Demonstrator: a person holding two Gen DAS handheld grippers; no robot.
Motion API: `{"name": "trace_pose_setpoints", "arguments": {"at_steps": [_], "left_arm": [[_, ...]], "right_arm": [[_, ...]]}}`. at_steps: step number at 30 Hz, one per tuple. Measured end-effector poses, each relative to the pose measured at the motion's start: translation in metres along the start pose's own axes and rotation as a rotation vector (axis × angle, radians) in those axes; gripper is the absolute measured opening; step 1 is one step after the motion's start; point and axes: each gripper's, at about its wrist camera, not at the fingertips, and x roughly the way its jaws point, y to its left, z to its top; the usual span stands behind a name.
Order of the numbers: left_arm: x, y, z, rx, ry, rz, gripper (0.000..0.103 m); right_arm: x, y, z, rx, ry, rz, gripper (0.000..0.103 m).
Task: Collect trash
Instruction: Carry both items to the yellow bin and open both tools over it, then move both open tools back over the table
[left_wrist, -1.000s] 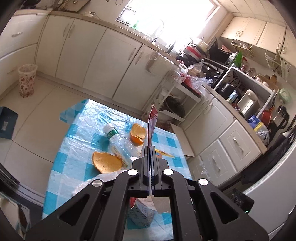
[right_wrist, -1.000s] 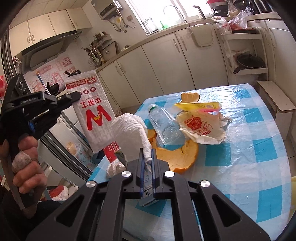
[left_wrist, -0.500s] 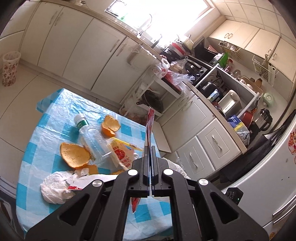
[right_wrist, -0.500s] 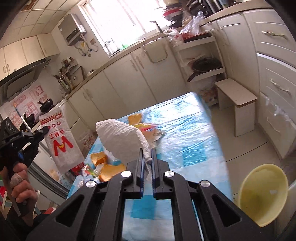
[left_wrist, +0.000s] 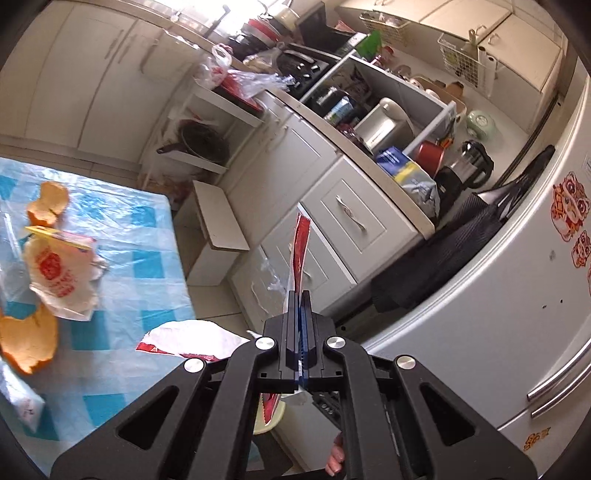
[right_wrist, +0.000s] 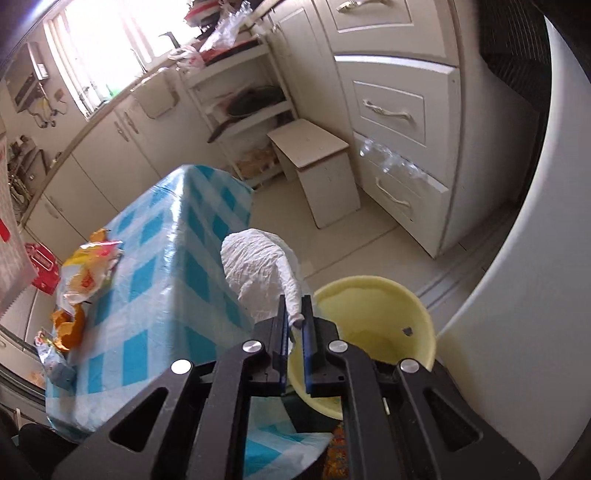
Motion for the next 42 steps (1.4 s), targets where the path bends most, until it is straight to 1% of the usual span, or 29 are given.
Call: {"name": "trace_pose_setpoints", "arguments": {"at_steps": [2, 4, 5, 6, 8, 11, 14, 17, 19, 20, 22, 23, 26, 30, 34, 35, 36, 37, 38, 39, 42], "left_arm": [[0.027, -0.012, -0.011, 0.006, 0.031, 0.000, 0.002], [0.051, -0.016, -0.021, -0.002, 0.063, 0.006, 0.002], [0.067, -0.018, -0.027, -0.011, 0.086, 0.011, 0.002], [0.078, -0.017, -0.033, -0.018, 0.103, 0.018, 0.002], [0.103, -0.019, -0.044, -0.024, 0.142, 0.040, 0.002], [0.132, -0.016, -0.059, -0.031, 0.189, 0.068, 0.002], [0.156, -0.010, -0.073, -0.045, 0.231, 0.099, 0.002], [0.177, -0.002, -0.089, -0.060, 0.260, 0.140, 0.002], [0.190, 0.004, -0.100, -0.073, 0.283, 0.169, 0.002], [0.196, 0.007, -0.105, -0.077, 0.293, 0.184, 0.002], [0.211, 0.012, -0.117, -0.086, 0.317, 0.212, 0.002], [0.218, 0.014, -0.122, -0.095, 0.329, 0.221, 0.002], [0.238, 0.020, -0.138, -0.119, 0.360, 0.243, 0.002], [0.270, 0.026, -0.162, -0.146, 0.418, 0.272, 0.002], [0.292, 0.023, -0.177, -0.125, 0.460, 0.310, 0.002], [0.296, 0.023, -0.180, -0.121, 0.476, 0.314, 0.007], [0.299, 0.022, -0.181, -0.118, 0.487, 0.314, 0.019], [0.300, 0.022, -0.182, -0.112, 0.490, 0.325, 0.027], [0.299, 0.021, -0.181, -0.104, 0.481, 0.337, 0.045], [0.298, 0.019, -0.181, -0.093, 0.465, 0.348, 0.054], [0.293, 0.016, -0.178, -0.083, 0.460, 0.330, 0.056]], "right_arm": [[0.015, -0.008, -0.005, 0.008, 0.066, -0.015, 0.007], [0.032, -0.012, -0.009, 0.019, 0.135, -0.025, 0.009], [0.038, -0.018, -0.010, 0.032, 0.163, -0.028, 0.012], [0.043, -0.023, -0.011, 0.048, 0.178, -0.034, 0.016], [0.049, -0.034, -0.009, 0.087, 0.193, -0.046, 0.032], [0.047, -0.047, -0.005, 0.152, 0.177, -0.051, 0.037], [0.032, -0.051, 0.002, 0.191, 0.115, -0.039, 0.046], [0.006, -0.048, 0.009, 0.186, 0.006, -0.034, 0.051], [-0.017, -0.045, 0.015, 0.165, -0.087, -0.056, 0.063], [-0.027, -0.042, 0.016, 0.151, -0.130, -0.074, 0.066], [-0.043, -0.037, 0.019, 0.123, -0.192, -0.099, 0.070], [-0.049, -0.036, 0.019, 0.114, -0.213, -0.108, 0.072], [-0.062, -0.034, 0.024, 0.102, -0.266, -0.132, 0.077], [-0.071, -0.030, 0.033, 0.092, -0.324, -0.157, 0.079], [-0.073, -0.023, 0.039, 0.062, -0.343, -0.170, 0.080], [-0.073, -0.022, 0.040, 0.056, -0.344, -0.167, 0.080], [-0.073, -0.021, 0.041, 0.053, -0.345, -0.164, 0.080], [-0.073, -0.020, 0.042, 0.050, -0.346, -0.161, 0.080], [-0.074, -0.020, 0.042, 0.048, -0.349, -0.160, 0.080], [-0.074, -0.019, 0.042, 0.045, -0.352, -0.159, 0.080], [-0.077, -0.016, 0.043, 0.040, -0.359, -0.152, 0.081]]}}
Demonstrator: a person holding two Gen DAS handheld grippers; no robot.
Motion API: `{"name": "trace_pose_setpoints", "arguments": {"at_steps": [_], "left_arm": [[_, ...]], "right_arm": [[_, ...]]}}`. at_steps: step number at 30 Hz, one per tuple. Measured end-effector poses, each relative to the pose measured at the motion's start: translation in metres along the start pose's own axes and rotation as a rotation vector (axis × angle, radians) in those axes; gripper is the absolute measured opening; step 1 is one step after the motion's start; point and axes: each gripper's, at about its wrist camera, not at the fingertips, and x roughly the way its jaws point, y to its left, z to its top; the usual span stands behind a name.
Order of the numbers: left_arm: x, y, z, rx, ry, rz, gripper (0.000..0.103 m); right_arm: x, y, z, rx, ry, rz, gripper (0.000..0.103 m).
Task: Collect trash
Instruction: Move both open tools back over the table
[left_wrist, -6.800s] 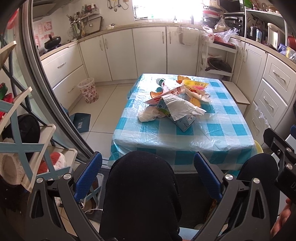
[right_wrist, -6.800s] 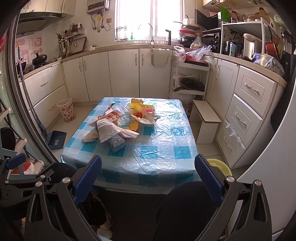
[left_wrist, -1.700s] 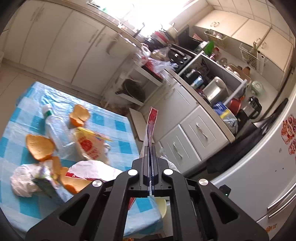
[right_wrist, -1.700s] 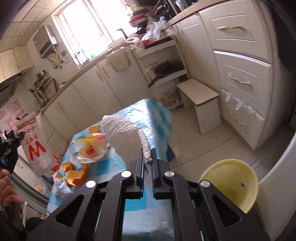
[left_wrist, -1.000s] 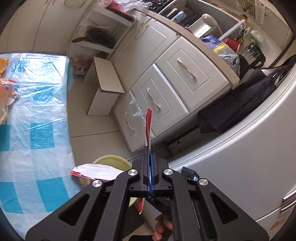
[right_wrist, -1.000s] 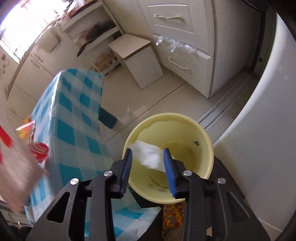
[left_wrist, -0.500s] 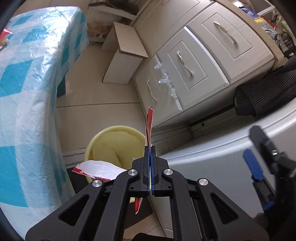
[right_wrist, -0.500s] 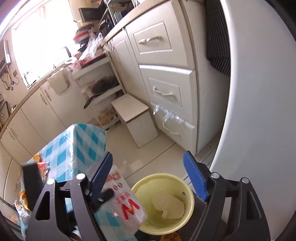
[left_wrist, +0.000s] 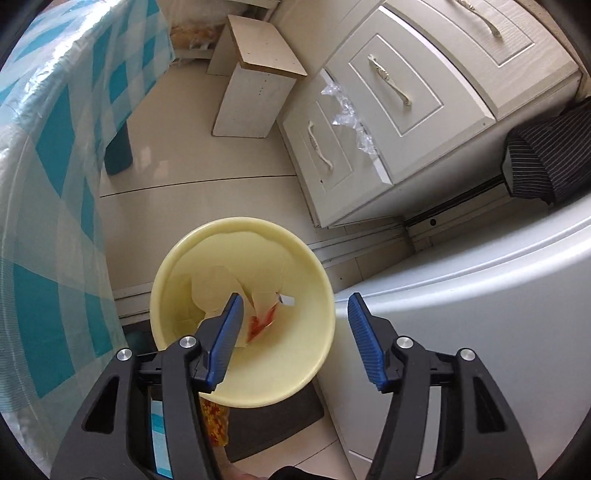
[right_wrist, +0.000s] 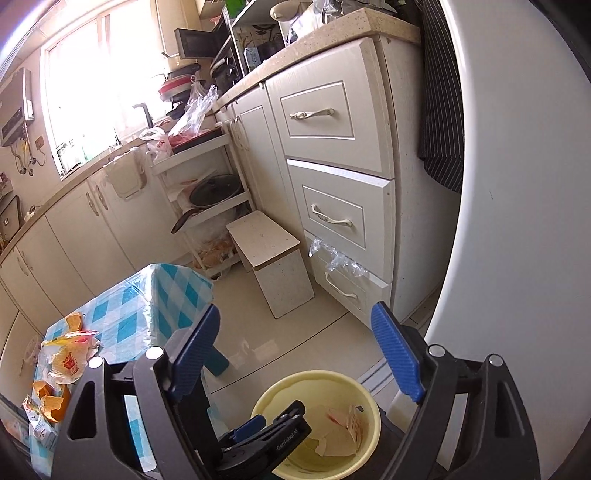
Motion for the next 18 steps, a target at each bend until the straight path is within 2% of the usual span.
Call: {"name": "trace_pose_setpoints", "arguments": {"at_steps": [4, 9, 12, 14, 18], "left_arm": [[-0.014, -0.004, 0.001, 0.029, -0.023, -0.010, 0.059], [-0.056, -0.003, -0.002, 0.089, -0.065, -0.001, 0.061], [-0.102, 0.006, -0.007, 0.139, -0.125, 0.049, 0.064], [-0.135, 0.019, -0.010, 0.153, -0.173, 0.091, 0.068], [-0.213, 0.070, -0.016, 0.109, -0.285, 0.198, 0.071]], "right_arm": [[-0.002, 0.004, 0.001, 0.004, -0.013, 0.019, 0.081], [-0.014, 0.007, 0.005, 0.035, -0.093, 0.058, 0.084], [-0.020, 0.011, 0.007, 0.060, -0.130, 0.075, 0.085], [-0.019, 0.019, 0.007, 0.058, -0.122, 0.091, 0.085], [-0.017, 0.048, 0.003, 0.007, -0.089, 0.152, 0.085]]}}
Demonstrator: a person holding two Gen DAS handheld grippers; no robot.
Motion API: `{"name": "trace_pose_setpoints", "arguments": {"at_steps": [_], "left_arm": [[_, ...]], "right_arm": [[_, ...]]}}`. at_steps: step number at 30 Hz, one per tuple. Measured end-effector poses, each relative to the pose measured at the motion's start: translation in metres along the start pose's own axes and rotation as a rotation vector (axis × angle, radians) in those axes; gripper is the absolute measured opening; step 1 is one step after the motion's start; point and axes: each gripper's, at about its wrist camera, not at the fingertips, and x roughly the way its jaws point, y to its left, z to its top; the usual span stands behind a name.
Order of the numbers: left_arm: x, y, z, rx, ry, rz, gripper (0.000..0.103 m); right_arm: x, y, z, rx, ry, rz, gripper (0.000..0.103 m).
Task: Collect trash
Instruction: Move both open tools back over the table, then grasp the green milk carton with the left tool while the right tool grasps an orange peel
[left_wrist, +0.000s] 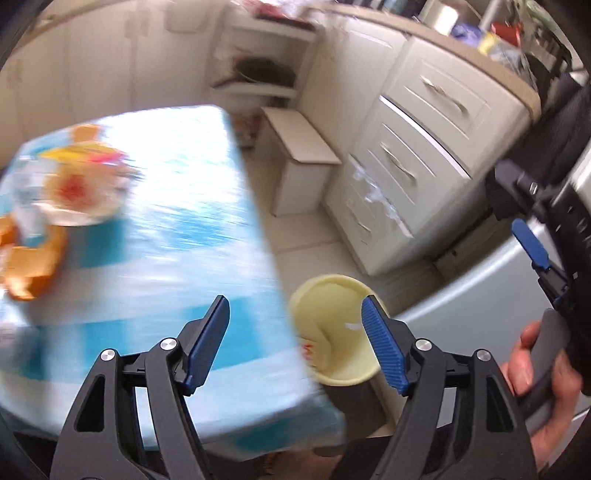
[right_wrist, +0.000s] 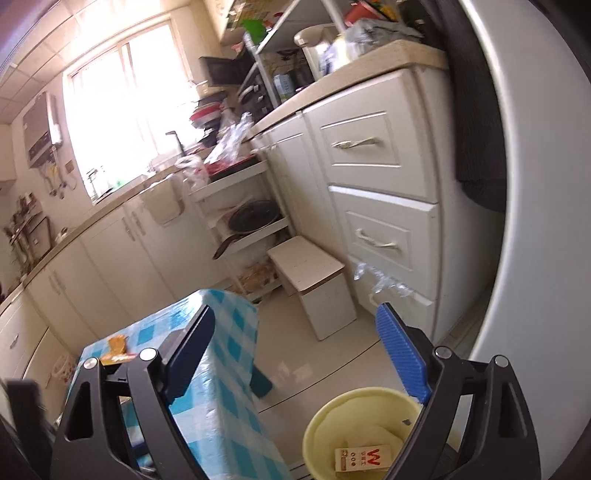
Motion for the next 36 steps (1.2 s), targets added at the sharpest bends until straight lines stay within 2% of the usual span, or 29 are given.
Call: {"name": "trace_pose_setpoints", "arguments": {"at_steps": [4, 8, 12, 14, 16, 21, 24, 29, 34, 36], "left_arm": [[-0.056, 0.079, -0.002, -0.106, -0.096, 0.151, 0.073], [-0.095, 0.164, -0.012, -0.284, -0.127, 0.269, 0.074], [-0.105, 0.221, -0.024, -0.432, -0.094, 0.268, 0.074], [-0.102, 0.232, -0.030, -0.459, -0.067, 0.235, 0.074], [-0.093, 0.230, -0.031, -0.455, -0.038, 0.241, 0.074], [-0.073, 0.233, -0.030, -0.500, -0.016, 0.276, 0.080], [-0.061, 0.243, -0.029, -0.537, 0.005, 0.287, 0.080], [-0.053, 0.267, -0.035, -0.596, 0.024, 0.295, 0.080], [-0.060, 0.284, -0.040, -0.623, 0.010, 0.281, 0.082], [-0.061, 0.289, -0.041, -0.631, 0.005, 0.274, 0.082]], "right_arm": [[0.002, 0.039, -0.010, -0.076, 0.036, 0.092, 0.085], [0.011, 0.084, -0.029, -0.162, 0.118, 0.197, 0.085], [0.019, 0.130, -0.055, -0.242, 0.231, 0.314, 0.085], [0.025, 0.150, -0.067, -0.257, 0.296, 0.368, 0.085], [0.034, 0.166, -0.079, -0.241, 0.369, 0.412, 0.085], [0.059, 0.204, -0.114, -0.197, 0.522, 0.436, 0.084], [0.074, 0.221, -0.129, -0.197, 0.562, 0.409, 0.079], [0.102, 0.229, -0.149, -0.094, 0.652, 0.396, 0.064], [0.116, 0.245, -0.164, -0.085, 0.678, 0.393, 0.055], [0.118, 0.251, -0.168, -0.102, 0.680, 0.397, 0.048]]}}
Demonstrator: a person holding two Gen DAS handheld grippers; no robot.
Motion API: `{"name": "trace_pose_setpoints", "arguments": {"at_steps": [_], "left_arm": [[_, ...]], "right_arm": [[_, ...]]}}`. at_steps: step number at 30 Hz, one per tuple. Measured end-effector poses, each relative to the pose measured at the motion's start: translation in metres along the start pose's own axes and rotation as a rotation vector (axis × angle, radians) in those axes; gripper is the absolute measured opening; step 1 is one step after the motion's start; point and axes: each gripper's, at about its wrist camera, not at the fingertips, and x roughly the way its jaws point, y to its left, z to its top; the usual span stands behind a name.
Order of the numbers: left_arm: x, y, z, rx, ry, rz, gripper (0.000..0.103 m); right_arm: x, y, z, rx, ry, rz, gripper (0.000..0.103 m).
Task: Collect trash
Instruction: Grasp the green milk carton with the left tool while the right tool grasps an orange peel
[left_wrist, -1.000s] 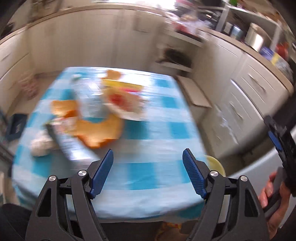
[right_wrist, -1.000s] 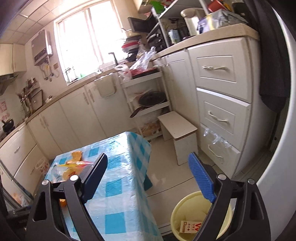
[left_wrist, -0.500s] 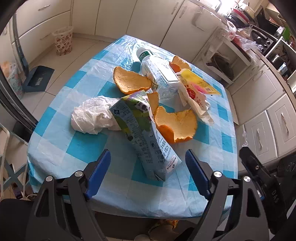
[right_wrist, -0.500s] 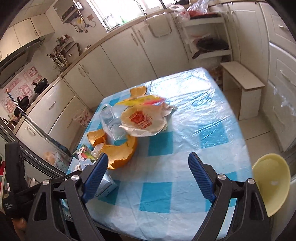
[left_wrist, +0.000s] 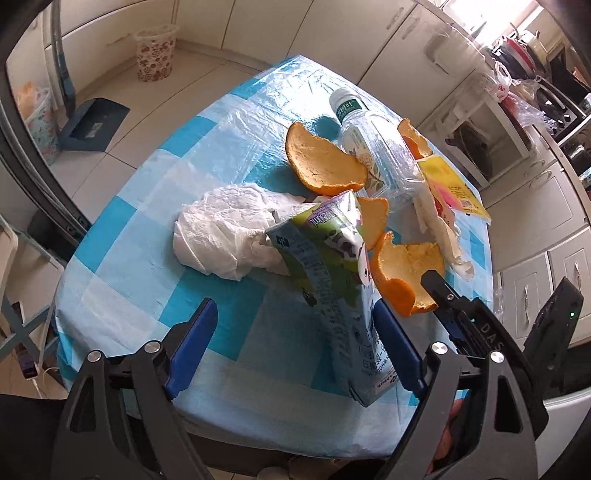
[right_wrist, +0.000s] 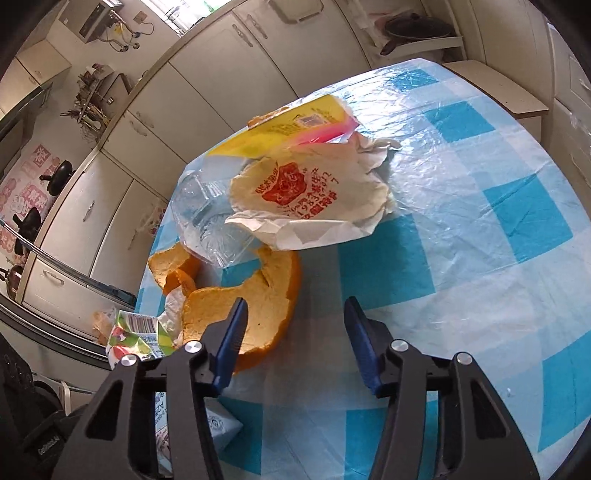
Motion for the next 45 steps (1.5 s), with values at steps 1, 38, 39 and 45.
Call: {"name": "trace_pose_setpoints", "arguments": {"at_steps": [1, 38, 39, 45], "left_arm": [[0.000, 0.002, 0.001, -0.002, 0.000, -0.003, 0.082], [0.029, -0.037, -0.010, 0.196, 0.099, 0.033, 0.058], [0.029, -0.040, -0.012, 0.216, 0.104, 0.025, 0.057], [0.025, -0.040, -0.016, 0.247, 0.124, 0.001, 0.054]], "right_arm": [[0.002, 0.002, -0.001, -0.014, 0.000, 0.001, 0.039], [-0.071, -0.054, -0.009, -0.191, 0.048, 0.013, 0.007], [-0.072, -0.056, -0.009, -0.188, 0.048, 0.013, 0.007], [-0.071, -0.063, -0.013, -0.161, 0.068, 0.025, 0.016]]}}
